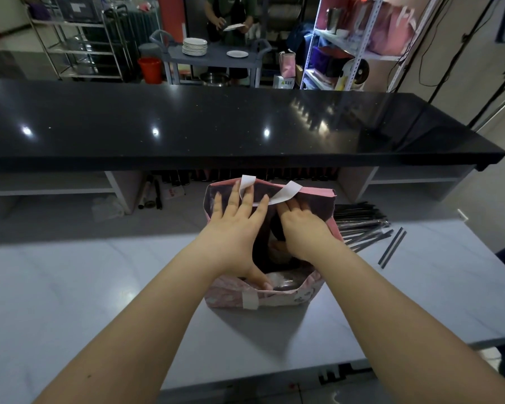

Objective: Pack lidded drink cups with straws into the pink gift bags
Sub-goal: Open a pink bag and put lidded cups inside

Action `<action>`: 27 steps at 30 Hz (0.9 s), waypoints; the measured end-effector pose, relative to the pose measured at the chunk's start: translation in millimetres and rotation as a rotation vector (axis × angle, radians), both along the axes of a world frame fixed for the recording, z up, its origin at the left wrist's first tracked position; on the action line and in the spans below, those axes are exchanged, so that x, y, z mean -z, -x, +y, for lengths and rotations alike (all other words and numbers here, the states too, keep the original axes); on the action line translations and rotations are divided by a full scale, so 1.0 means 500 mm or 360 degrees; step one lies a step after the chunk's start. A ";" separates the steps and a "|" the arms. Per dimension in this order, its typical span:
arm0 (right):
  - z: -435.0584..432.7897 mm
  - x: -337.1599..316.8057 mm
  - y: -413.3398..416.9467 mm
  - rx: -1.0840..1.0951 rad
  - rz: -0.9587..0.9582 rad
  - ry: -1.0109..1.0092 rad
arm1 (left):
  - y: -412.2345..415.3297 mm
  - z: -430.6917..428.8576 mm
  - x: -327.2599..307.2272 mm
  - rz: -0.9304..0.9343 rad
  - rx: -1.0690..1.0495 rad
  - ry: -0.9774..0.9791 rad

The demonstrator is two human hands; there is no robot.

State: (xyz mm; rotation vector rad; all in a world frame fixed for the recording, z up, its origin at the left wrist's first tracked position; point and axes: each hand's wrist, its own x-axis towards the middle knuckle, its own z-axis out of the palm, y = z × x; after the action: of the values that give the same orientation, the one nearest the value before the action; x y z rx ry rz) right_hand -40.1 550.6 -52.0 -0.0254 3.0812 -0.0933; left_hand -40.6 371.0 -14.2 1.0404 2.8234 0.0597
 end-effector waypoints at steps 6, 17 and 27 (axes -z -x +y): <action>0.018 0.027 -0.032 -0.0057 0.0024 -0.0094 | 0.002 -0.004 0.004 0.0082 -0.0023 -0.0060; 0.002 0.062 -0.071 -0.0263 -0.0023 -0.0266 | -0.012 -0.009 0.027 0.0115 0.0011 -0.0053; 0.002 0.092 -0.050 -0.0156 -0.0359 0.0073 | -0.028 -0.030 0.058 0.0173 0.0011 -0.0072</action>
State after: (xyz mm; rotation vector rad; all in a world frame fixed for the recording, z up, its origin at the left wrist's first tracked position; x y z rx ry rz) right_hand -14.9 551.7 -98.3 -0.1568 2.8467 -0.1508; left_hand -26.7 355.9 -43.0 1.0951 2.9280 0.0689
